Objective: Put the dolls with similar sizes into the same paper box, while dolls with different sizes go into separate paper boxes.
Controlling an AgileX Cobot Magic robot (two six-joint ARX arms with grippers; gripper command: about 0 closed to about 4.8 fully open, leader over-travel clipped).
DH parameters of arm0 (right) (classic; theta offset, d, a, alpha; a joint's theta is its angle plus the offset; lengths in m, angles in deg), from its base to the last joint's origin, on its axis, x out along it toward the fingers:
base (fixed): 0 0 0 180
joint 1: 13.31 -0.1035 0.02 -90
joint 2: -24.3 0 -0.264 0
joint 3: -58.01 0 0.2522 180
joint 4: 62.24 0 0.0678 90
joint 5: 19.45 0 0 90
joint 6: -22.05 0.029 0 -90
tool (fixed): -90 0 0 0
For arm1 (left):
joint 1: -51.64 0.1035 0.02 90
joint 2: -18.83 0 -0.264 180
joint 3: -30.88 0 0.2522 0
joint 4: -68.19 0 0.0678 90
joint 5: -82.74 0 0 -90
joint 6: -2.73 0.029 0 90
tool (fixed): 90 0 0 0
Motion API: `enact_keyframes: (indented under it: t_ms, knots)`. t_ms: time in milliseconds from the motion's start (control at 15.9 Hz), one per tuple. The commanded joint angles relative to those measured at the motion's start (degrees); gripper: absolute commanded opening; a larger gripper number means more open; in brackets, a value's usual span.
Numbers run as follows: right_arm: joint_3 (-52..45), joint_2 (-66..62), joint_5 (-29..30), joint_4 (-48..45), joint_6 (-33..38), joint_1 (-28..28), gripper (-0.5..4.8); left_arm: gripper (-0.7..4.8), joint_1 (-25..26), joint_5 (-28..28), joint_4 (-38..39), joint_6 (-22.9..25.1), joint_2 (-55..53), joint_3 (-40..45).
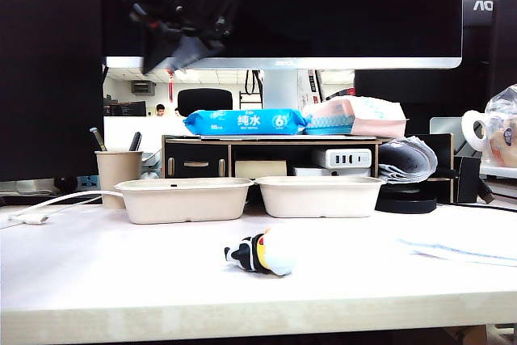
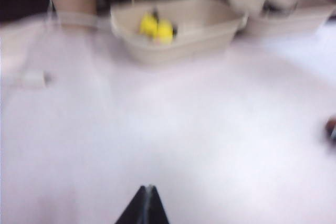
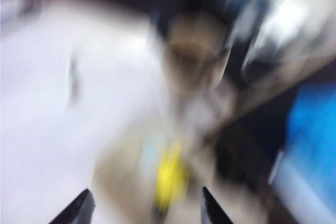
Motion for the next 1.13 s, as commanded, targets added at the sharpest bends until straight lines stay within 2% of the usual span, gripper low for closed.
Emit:
enact_keyframes:
  t_ms: [63,126,251,439,753,816,1004,1130]
  knots:
    - [0.26,0.52,-0.42,16.81,-0.5,0.24,2.66,-0.05,-3.96,-0.15,-0.42,0.02,-4.02,-0.04]
    - [-0.04,0.5,-0.42,23.63,-1.2,0.31,2.66,-0.05,-6.93,-0.15,-0.42,0.02,-4.98,-0.04]
    - [-0.92,0.5,0.2,29.29,-1.51,-0.11,2.66,-0.05,-10.73,-0.28,-0.37,0.02,-5.53,-0.04]
    - [-3.85,0.5,3.61,33.07,-1.07,-0.68,2.66,-0.05,-11.28,-0.13,-0.44,0.02,-5.73,-0.04]
    - [-16.61,0.63,2.71,33.27,0.02,-2.6,2.76,-0.05,-11.28,-0.17,-0.42,0.02,-5.81,-0.04]
    - [-18.78,1.11,1.88,33.27,0.0,-2.89,2.99,-0.05,-11.28,-0.2,-0.44,0.02,-5.81,-0.04]
    - [-20.28,1.9,-0.74,33.35,1.57,-3.04,4.43,-0.05,-11.28,-0.22,-0.39,0.02,-5.81,-0.04]
    - [-20.76,2.32,-0.37,33.38,1.68,-3.3,4.42,-0.05,-11.28,-0.17,-0.37,0.02,-5.81,-0.04]
